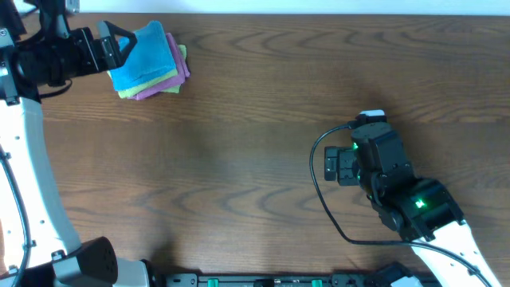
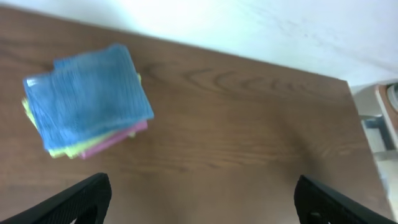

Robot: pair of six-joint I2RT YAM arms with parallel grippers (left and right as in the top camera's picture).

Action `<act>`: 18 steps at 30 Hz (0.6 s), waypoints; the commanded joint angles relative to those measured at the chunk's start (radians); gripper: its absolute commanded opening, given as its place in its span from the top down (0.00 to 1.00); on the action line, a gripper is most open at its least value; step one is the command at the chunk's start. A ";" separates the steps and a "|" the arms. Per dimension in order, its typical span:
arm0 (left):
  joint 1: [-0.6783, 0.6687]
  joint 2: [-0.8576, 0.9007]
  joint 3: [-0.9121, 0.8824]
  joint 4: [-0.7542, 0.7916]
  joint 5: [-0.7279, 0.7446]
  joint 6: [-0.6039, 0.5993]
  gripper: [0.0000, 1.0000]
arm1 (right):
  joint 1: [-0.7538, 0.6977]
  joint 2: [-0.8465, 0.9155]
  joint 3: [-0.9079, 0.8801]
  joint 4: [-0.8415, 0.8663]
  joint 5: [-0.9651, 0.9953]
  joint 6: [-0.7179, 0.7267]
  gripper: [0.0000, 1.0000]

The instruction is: Fold the cloth

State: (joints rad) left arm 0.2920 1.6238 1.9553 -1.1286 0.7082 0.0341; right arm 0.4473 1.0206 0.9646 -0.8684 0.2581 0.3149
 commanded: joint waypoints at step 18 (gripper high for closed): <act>-0.003 -0.015 0.022 -0.229 -0.427 -0.058 0.05 | 0.004 -0.001 -0.005 0.001 0.003 0.018 0.01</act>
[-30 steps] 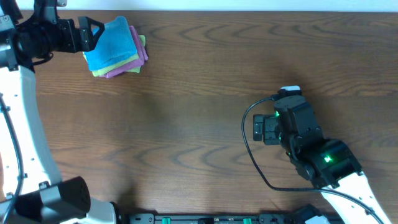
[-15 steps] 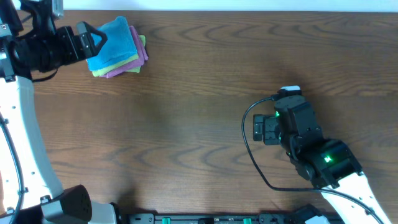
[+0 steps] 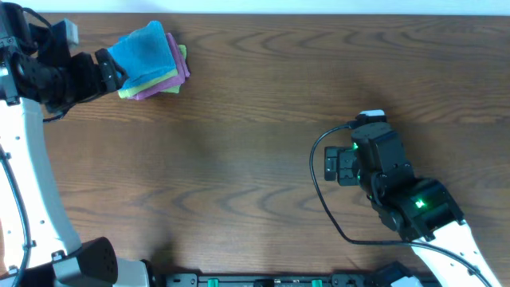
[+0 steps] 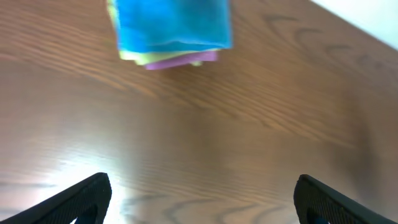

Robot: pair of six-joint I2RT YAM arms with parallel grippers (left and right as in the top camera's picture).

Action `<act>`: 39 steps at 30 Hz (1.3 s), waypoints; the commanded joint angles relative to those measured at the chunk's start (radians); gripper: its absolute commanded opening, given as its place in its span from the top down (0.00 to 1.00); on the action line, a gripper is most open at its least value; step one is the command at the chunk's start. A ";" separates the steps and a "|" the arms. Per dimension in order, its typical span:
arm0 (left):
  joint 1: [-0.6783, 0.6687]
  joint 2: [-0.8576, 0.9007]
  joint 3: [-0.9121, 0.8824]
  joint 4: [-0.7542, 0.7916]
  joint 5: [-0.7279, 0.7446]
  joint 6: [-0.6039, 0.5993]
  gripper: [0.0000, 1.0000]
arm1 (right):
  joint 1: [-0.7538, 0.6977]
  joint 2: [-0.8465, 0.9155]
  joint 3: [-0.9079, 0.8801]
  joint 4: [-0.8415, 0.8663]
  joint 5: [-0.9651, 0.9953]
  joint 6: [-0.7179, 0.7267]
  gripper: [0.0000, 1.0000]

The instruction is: Fold the cloth

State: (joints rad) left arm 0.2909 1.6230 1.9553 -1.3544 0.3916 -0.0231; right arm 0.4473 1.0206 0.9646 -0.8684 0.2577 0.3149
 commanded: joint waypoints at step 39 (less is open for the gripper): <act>-0.215 -0.876 -0.478 0.425 -0.469 0.067 0.05 | 0.004 -0.001 -0.006 0.001 0.003 0.018 0.01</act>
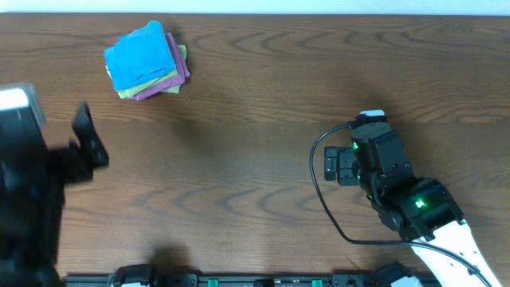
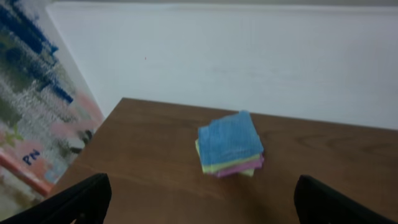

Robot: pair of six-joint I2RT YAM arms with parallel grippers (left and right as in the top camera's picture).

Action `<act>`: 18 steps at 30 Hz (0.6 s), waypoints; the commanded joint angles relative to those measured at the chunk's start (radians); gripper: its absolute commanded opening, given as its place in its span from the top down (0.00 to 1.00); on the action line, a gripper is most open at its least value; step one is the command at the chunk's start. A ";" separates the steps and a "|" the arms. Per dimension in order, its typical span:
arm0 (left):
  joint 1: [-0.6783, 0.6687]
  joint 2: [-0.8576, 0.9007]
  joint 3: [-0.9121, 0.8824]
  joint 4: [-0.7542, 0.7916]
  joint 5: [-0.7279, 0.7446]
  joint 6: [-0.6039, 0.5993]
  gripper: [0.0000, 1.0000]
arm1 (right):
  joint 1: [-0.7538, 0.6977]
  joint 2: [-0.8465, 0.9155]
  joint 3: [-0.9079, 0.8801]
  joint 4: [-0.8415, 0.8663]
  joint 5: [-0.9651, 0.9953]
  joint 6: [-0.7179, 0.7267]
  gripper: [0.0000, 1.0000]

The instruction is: Fold the cloth

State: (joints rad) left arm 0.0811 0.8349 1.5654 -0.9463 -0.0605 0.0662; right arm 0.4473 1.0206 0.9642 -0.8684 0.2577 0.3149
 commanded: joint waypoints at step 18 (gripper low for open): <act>-0.005 -0.706 -0.885 0.391 0.035 -0.101 0.05 | 0.004 -0.001 -0.005 0.001 0.003 0.018 0.01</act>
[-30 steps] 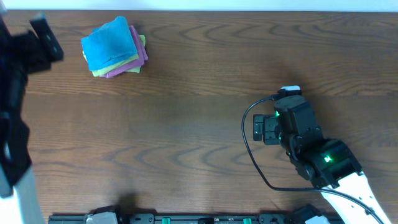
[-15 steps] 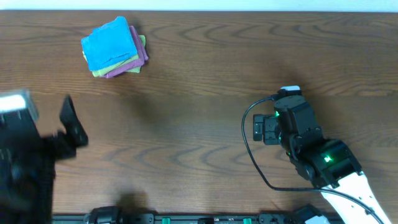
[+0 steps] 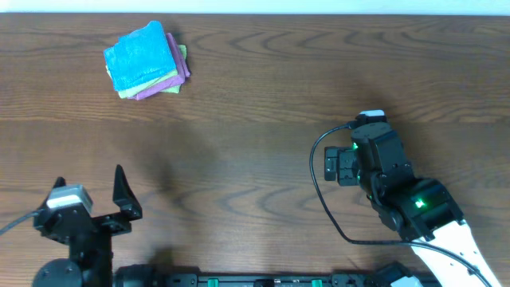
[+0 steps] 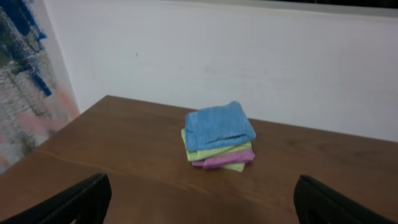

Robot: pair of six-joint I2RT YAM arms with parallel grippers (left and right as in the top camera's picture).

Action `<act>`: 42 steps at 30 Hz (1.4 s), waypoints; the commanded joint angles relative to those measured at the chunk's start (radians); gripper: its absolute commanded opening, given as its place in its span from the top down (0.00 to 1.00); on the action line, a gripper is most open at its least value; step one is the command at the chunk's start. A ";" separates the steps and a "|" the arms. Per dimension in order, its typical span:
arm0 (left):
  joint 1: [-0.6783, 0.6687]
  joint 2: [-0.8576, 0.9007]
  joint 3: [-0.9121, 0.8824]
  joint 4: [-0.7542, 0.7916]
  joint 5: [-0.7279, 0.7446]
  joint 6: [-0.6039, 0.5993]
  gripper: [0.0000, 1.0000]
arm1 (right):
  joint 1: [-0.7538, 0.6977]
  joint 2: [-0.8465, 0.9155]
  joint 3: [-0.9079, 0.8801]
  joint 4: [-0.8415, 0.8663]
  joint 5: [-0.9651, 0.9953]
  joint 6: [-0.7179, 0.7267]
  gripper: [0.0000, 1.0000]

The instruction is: Fold the cloth

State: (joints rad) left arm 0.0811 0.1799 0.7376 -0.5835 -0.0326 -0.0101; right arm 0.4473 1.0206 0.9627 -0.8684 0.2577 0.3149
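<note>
A stack of folded cloths (image 3: 147, 60), blue on top of yellow-green and purple, lies at the table's far left corner. In the left wrist view the stack (image 4: 218, 135) sits well ahead, in front of a white wall. My left gripper (image 3: 88, 187) is down at the front left edge, far from the stack; its fingers (image 4: 74, 199) stand wide apart with nothing between them. The right gripper (image 3: 333, 166) rests at centre right on the table, tucked against its arm, and its jaw state does not show.
The brown wooden table (image 3: 255, 96) stretches between the arms. A black cable (image 3: 320, 199) loops beside the right arm. A white wall (image 4: 249, 56) rises behind the table's far edge, and a colourful panel (image 4: 25, 93) stands at the left.
My left arm has gone from the table's left edge at mid depth to the front left corner. Its gripper remains open and the stack has not moved.
My open left gripper first stood right beside the stack at the far left corner. It then sat slightly back from the stack, later well away at the left edge, and now at the front edge. The right arm and the stack stayed put.
</note>
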 commanded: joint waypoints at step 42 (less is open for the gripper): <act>-0.003 -0.176 -0.645 0.301 -0.056 -0.105 0.05 | 0.004 -0.001 -0.004 0.001 0.003 0.018 0.01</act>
State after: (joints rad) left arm 0.0811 0.0109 0.1173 -0.3008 -0.0677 -0.0933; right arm 0.4473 1.0206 0.9619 -0.8684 0.2581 0.3149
